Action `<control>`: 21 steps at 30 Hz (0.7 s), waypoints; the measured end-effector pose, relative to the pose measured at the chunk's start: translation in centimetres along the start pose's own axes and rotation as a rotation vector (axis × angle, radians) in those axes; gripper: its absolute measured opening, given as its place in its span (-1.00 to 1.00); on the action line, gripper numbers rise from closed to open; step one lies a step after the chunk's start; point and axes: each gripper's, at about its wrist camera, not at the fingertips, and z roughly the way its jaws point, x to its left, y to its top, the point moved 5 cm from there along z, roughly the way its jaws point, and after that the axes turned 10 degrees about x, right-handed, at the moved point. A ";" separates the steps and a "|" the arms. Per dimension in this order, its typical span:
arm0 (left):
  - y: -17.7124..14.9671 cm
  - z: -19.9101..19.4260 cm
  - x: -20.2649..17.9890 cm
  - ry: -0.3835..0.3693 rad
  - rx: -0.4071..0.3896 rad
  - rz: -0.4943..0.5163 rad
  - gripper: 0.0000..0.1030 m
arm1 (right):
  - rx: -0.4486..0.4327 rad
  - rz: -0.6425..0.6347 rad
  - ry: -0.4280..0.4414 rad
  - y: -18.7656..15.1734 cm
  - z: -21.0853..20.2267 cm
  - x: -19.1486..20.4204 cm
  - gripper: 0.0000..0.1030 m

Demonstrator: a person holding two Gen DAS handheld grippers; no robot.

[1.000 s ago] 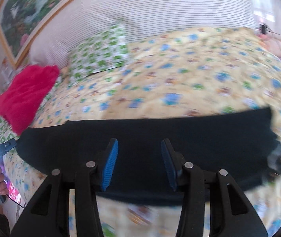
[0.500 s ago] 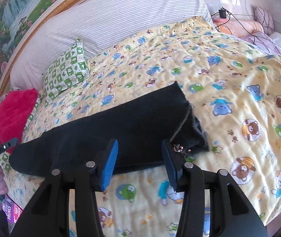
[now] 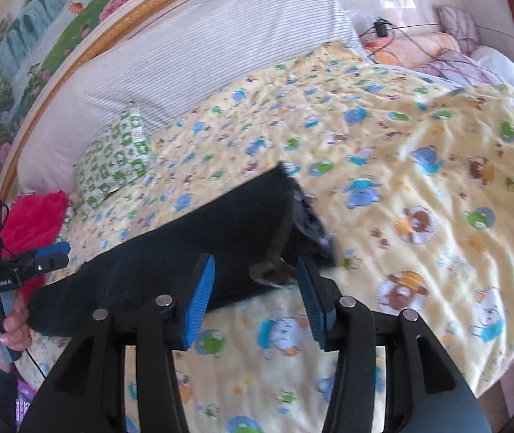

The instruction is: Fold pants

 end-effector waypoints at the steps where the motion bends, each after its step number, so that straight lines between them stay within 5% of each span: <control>1: 0.7 0.7 -0.6 0.002 0.011 0.020 0.36 | 0.002 0.021 0.000 0.0 0.1 -0.5 0.05; 15: 8.6 9.4 -6.7 -0.080 0.174 0.198 0.36 | 0.045 0.175 0.092 0.4 1.4 -3.1 0.05; 21: 9.8 14.5 -8.7 -0.172 0.337 0.234 0.19 | 0.044 0.235 0.163 0.5 1.6 -3.8 0.05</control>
